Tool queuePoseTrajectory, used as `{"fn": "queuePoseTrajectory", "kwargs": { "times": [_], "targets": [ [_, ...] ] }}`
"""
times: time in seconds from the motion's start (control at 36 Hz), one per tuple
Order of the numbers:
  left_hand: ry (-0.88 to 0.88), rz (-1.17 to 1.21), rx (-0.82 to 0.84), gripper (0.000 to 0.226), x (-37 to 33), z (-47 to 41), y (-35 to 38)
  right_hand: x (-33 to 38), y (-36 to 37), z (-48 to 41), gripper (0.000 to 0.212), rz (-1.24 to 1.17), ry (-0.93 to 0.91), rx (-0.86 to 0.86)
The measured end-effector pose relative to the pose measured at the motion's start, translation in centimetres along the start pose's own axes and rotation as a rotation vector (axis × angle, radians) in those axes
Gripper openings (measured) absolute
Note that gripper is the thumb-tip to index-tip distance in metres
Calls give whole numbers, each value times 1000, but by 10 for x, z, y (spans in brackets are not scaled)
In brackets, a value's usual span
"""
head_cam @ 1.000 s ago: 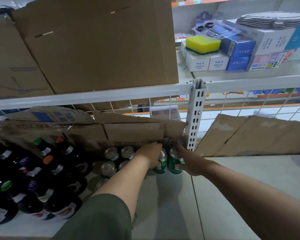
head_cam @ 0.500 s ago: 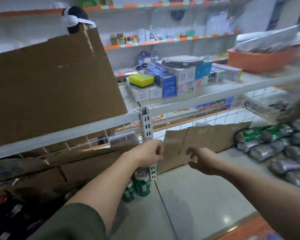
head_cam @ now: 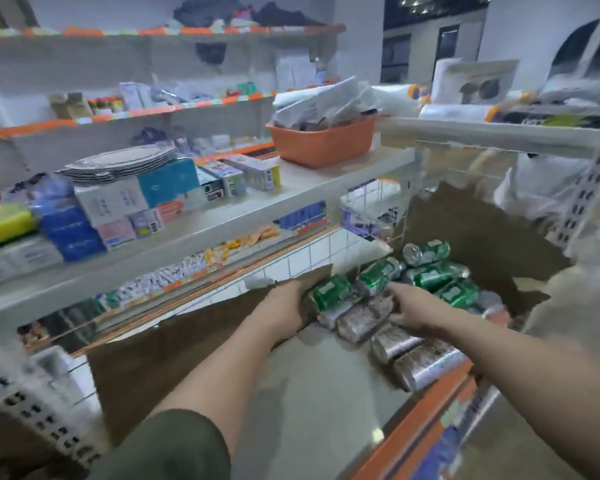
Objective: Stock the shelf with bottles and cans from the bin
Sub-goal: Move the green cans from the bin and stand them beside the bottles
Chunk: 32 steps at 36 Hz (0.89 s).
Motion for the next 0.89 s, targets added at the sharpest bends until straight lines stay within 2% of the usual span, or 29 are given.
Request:
{"fn": "queuePoseTrajectory", "kwargs": {
  "times": [0.08, 0.17, 0.28, 0.44, 0.56, 0.64, 0.81, 0.89],
  "targets": [
    [-95, 54, 85, 92, 3, -50, 36, -39, 2, -29, 58, 44, 7, 11],
    [-209, 21, 71, 99, 6, -86, 54, -56, -4, -55, 65, 90, -12, 7],
    [-260, -77, 51, 102, 9, -120, 68, -65, -5, -89, 76, 142, -40, 69],
    [-311, -118, -42, 66, 29, -144, 80, -64, 22, -139, 71, 149, -173, 95],
    [-337, -109, -58, 75, 42, -145, 84, -54, 39, -160, 86, 227, -244, 130],
    [-336, -171, -59, 85, 48, -149, 89, -49, 46, -168, 85, 286, -308, 96],
    [-370, -174, -67, 72, 46, -155, 94, -50, 60, -178, 79, 380, -292, -18],
    [-377, -16, -75, 45, 41, -152, 94, -49, 59, -175, 80, 430, -259, -12]
  ]
}}
Point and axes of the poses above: each hand's wrist, its own z-axis away from the middle knuckle, its own y-axis out of the palm, x = y × z, the point moved 8 cm from there along -z, towards the middle knuckle, and after that the axes turned 13 degrees about z, right-handed, at the moved point
